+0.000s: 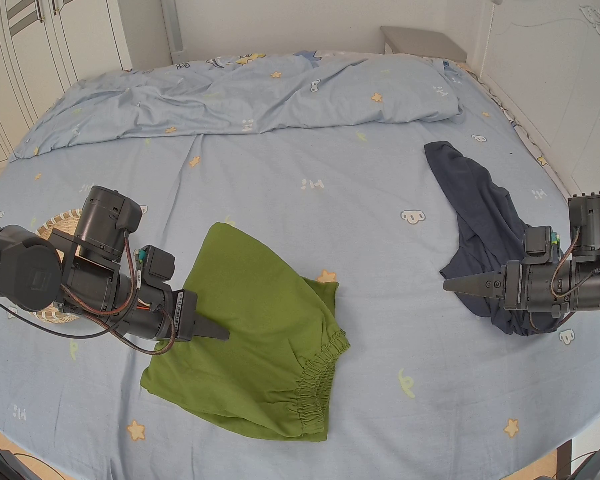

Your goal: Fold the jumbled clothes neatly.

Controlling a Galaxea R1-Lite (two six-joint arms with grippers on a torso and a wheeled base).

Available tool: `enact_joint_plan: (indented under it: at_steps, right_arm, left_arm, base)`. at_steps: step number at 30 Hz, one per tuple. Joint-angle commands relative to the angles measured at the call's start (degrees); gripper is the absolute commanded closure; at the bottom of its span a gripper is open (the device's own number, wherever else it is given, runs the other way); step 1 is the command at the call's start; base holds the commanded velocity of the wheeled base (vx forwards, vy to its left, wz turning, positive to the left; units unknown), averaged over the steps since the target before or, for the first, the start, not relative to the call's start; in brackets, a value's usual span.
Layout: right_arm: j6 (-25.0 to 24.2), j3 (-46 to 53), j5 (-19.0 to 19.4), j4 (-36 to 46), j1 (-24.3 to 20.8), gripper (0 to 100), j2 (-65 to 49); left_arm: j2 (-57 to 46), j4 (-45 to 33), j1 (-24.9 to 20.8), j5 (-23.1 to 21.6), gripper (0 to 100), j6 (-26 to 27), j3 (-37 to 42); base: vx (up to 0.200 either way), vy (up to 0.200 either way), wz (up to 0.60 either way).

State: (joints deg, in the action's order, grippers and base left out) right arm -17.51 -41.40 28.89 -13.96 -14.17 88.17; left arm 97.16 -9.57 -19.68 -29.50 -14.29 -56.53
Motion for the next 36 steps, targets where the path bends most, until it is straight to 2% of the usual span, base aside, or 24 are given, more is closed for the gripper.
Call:
enact_joint_plan:
  at_steps: [1,12,17,20,24,36]
  right_arm:
    - [0.0,-0.1,0.0,0.0,0.0,0,0.0]
    - [0.0,0.0,0.0,0.0,0.0,0,-0.2]
    - [0.0,0.0,0.0,0.0,0.1,0,0.1]
    - [0.0,0.0,-0.1,-0.1,0.1,0,0.2]
    - [0.0,0.0,-0.1,-0.1,0.0,0,0.2]
    - [0.1,0.0,-0.1,-0.1,0.2,0,0.1]
  left_arm:
    - [-0.2,0.0,0.1,0.1,100,0.0,0.0]
    - [0.2,-0.1,0.4,0.1,100,0.2,-1.7]
    - [0.4,-1.0,0.6,0.1,100,0.3,-5.4]
    - [1.2,-3.6,2.6,0.1,100,1.6,-7.1]
    - [1.0,-5.3,4.1,-0.1,100,3.5,-7.0]
    - [0.9,-5.4,4.0,-0.1,100,3.5,-6.7]
  base:
    - [0.000,0.000,0.00]
    - [0.000,0.000,0.00]
    - [0.000,0.000,0.00]
    - [0.000,0.000,0.00]
    - [0.000,0.200,0.00]
    - [0.000,0.200,0.00]
